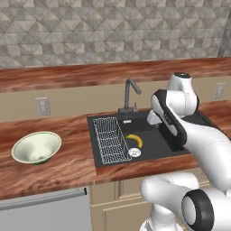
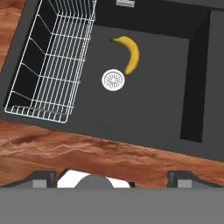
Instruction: Pick the cucumbers from the cabinet and place them in one bowl. Pick the banana from the sink and place it in the other bowl.
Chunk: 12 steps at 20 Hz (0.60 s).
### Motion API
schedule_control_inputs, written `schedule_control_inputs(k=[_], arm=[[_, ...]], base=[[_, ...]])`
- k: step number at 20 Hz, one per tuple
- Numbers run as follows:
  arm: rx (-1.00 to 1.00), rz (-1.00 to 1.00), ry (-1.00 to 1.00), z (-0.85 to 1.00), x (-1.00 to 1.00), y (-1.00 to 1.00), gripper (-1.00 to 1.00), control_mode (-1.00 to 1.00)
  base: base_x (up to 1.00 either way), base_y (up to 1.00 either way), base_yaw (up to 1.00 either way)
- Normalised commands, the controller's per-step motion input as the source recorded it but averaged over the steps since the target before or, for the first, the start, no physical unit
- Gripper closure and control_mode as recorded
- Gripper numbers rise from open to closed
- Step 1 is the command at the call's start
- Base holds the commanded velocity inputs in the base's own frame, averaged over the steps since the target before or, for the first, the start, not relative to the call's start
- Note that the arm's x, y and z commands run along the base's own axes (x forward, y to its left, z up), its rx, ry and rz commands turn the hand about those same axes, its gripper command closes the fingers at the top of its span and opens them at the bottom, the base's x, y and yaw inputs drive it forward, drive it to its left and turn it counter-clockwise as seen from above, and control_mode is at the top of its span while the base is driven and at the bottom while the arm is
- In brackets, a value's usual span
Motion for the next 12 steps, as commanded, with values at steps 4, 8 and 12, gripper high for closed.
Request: schedule_control_inputs(k=[4, 8, 12], arm=[[0.02, 0.09, 0.0, -0.34, 0.8, -0.01, -1.0, -1.0], [-0.04, 0.0, 0.0, -0.39, 0.44, -0.21, -1.0, -1.0], [-0.04, -0.04, -0.04, -0.26, 0.47, -0.07, -1.0, -1.0]], base=[[0.0, 0.0, 0.0], [0.0, 0.0, 0.0], [0.0, 0.0, 0.0]])
